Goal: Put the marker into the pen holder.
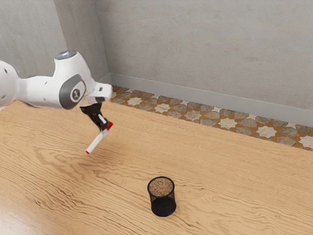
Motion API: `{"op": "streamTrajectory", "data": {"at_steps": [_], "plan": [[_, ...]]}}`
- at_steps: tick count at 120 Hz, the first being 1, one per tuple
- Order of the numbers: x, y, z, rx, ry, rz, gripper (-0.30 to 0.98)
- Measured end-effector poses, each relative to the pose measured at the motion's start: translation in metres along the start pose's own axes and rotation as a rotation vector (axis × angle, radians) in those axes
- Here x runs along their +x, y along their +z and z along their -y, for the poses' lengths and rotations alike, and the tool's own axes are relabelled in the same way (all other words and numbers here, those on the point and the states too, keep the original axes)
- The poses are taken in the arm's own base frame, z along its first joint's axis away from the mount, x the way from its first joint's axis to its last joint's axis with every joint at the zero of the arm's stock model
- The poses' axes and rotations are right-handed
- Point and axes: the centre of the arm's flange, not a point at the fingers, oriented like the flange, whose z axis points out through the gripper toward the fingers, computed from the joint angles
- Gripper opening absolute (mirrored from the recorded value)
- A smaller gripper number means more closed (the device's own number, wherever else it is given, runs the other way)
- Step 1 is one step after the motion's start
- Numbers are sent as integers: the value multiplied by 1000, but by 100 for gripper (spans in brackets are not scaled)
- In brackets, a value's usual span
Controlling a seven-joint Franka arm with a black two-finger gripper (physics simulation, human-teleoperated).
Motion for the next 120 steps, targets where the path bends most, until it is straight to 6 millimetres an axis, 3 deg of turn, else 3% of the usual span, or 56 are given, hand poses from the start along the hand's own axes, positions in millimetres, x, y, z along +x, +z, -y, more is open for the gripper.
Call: {"op": "streamTrajectory", "data": {"at_steps": [7, 13, 31, 43, 86, 99, 120], "plan": [[-4, -37, -36, 2, 47, -86, -7], [-7, -57, -68, 12, 93, -150, -7], [-10, -92, -172, 33, 245, -319, -7], [-11, -97, -211, 31, 288, -382, -7], [-10, -83, -286, -6, 380, -445, -8], [-9, -60, -299, -28, 399, -417, -8], [-9, -41, -311, -49, 420, -392, -8]]}}
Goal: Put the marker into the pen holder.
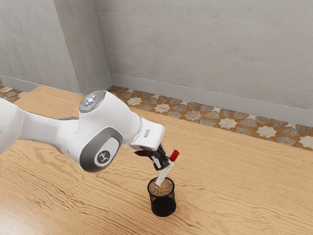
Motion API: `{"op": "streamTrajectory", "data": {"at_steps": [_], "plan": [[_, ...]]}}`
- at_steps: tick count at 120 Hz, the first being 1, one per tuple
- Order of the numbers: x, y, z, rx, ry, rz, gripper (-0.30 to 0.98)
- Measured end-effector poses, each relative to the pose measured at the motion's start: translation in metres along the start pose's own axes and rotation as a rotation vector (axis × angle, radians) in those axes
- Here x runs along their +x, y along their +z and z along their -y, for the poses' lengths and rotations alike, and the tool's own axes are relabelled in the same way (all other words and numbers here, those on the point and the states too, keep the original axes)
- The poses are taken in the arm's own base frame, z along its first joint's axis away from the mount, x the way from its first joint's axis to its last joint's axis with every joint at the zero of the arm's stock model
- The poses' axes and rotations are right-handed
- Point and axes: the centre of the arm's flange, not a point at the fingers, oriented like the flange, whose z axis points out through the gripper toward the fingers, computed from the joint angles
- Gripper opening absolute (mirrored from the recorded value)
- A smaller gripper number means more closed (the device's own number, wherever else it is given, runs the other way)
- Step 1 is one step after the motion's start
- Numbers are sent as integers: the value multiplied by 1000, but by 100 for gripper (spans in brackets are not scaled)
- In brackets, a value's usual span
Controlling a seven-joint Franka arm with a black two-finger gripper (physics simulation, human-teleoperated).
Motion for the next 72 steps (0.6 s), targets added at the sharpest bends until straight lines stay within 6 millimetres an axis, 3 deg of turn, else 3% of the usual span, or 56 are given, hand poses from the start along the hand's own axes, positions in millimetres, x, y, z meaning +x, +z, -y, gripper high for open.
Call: {"op": "streamTrajectory", "data": {"at_steps": [12, 32, 46, 56, 63, 72], "plan": [[-4, 9, -1, -11, -2, 13, -6], [-9, 21, 0, -28, -9, 36, 30], [-1, 20, 8, -67, -59, 65, 46], [43, 1, 52, -97, -83, 103, 53], [78, -25, 90, -80, -68, 150, 57], [96, -61, 154, -42, -124, 224, 60]]}}
